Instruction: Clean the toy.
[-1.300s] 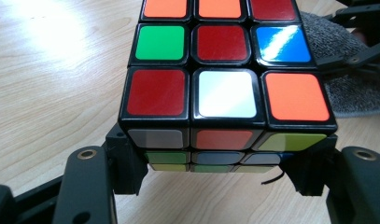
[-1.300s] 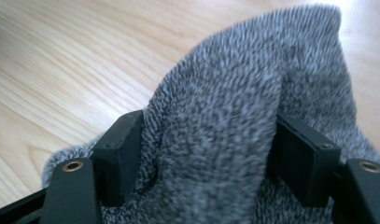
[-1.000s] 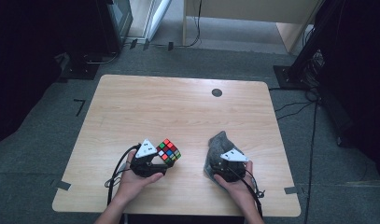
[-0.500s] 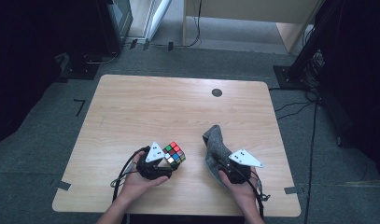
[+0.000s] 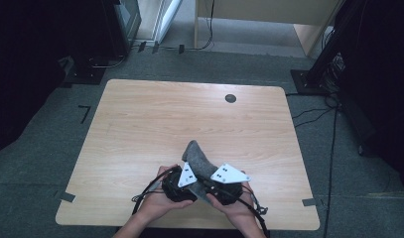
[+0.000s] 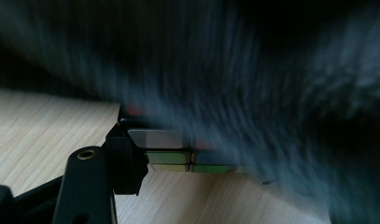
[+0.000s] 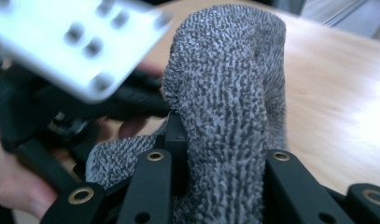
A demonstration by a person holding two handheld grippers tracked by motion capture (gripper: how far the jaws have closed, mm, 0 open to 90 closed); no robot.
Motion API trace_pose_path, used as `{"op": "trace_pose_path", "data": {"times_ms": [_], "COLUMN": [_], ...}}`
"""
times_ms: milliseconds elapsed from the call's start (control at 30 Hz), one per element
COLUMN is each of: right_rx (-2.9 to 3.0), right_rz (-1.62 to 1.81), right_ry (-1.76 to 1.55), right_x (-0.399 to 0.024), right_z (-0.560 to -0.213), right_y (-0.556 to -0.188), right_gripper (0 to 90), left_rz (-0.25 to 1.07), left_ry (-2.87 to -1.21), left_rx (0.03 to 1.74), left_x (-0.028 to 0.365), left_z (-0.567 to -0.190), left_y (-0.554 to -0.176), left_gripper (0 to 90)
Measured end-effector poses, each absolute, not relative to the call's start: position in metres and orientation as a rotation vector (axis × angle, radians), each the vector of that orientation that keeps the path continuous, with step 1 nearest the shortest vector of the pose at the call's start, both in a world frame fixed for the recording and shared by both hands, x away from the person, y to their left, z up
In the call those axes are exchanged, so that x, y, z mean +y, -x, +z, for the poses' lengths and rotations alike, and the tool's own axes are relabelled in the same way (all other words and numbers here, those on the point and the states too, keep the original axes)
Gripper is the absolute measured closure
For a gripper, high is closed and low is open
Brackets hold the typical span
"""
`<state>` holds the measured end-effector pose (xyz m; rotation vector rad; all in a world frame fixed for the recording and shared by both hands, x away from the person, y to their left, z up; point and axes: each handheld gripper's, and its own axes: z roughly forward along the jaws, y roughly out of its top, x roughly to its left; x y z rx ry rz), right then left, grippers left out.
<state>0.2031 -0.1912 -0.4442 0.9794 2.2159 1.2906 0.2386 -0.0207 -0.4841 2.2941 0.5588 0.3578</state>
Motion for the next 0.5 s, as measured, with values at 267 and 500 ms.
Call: {"op": "trace_pose_path", "data": {"times_ms": [267, 500], "right_rx": [2.124, 2.183], "right_rz": [1.307, 1.265], "right_ry": [-1.139, -0.933], "right_x": [-0.213, -0.184], "right_z": [-0.444, -0.439], "right_y": [-0.215, -0.197], "right_gripper": [73.3, 72.3], "left_rz": [0.372, 0.379], "left_ry": [-2.247, -2.252], "left_rx": [0.571, 0.566], "left_x": [-0.013, -0.016], "left_z": [-0.479, -0.477], "left_y": [-0.238, -0.237], "left_gripper": [34.9, 34.8]}}
